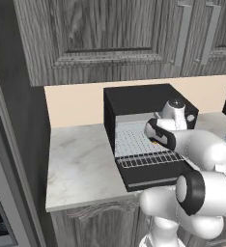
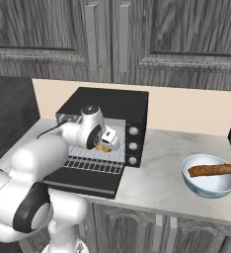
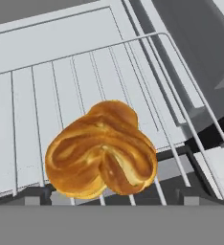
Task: Pick up the heated bread from the toaster oven and place it in the bowl. Then move the bread bowl to the dining counter.
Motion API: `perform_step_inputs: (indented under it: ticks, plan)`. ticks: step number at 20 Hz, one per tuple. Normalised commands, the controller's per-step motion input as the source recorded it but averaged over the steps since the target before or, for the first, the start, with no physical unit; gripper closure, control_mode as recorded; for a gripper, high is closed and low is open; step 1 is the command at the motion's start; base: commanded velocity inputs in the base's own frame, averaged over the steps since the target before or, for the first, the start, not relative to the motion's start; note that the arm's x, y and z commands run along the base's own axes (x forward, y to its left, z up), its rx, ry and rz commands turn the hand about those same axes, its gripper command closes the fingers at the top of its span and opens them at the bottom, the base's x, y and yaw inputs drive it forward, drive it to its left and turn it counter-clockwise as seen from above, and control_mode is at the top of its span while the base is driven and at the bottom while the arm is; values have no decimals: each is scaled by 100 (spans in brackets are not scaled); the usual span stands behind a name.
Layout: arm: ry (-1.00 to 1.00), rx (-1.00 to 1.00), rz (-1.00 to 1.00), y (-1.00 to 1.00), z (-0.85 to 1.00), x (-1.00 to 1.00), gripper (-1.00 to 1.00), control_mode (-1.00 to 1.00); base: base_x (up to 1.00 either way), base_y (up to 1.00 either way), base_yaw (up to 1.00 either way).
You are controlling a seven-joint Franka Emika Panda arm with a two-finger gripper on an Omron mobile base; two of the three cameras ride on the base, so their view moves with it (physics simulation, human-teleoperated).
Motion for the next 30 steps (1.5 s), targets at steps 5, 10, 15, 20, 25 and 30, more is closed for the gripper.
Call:
perform_step_inputs:
  ticks: [5,10,15,20,25,30]
  plan:
    - [-14,0,-12,41,2,-5,-100,-100,0,0,0]
    - [-1,0,-17,17,-1,7,-100,-100,0,0,0]
    - [0,0,-15,0,-5,23,-100,-100,0,0,0]
    - [0,0,-13,0,0,5,-100,-100,0,0,0]
    - [0,0,-9,-15,-3,0,-100,-100,0,0,0]
    - [0,0,-7,-18,-1,5,-100,-100,0,0,0]
